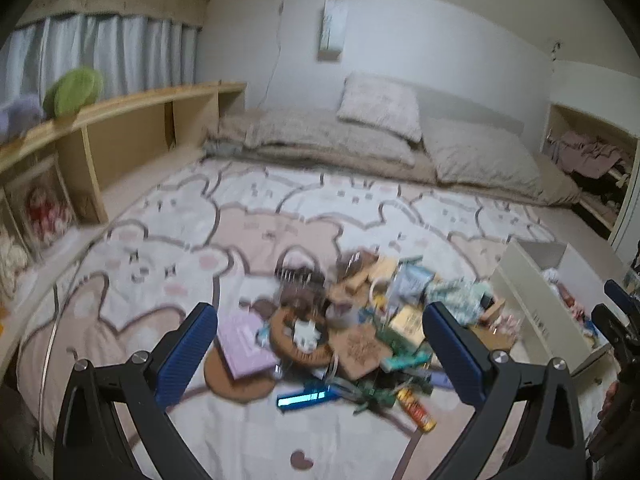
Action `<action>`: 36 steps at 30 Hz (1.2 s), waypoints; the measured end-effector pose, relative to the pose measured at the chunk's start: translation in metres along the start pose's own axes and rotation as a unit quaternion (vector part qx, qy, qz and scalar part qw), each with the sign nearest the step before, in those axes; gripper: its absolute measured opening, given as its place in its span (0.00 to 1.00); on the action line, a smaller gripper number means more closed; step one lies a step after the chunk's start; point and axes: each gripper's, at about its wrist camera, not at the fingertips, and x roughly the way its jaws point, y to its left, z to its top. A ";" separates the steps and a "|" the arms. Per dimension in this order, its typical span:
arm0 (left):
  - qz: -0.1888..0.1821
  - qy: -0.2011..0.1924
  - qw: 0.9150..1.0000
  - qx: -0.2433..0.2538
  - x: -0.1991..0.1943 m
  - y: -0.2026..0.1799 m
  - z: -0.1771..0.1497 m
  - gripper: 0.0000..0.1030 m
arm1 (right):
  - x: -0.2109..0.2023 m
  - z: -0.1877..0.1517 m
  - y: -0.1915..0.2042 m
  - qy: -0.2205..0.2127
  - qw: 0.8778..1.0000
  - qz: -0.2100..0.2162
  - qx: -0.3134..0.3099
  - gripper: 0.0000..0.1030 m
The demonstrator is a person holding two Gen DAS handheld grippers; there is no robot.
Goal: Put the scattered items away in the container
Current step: 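Lower both open tools toward the scattered pile on the bed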
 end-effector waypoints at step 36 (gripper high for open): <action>-0.012 0.135 0.990 -0.045 0.057 0.003 -0.088 1.00 | 0.116 -0.113 0.082 0.244 0.965 0.087 0.037 0.80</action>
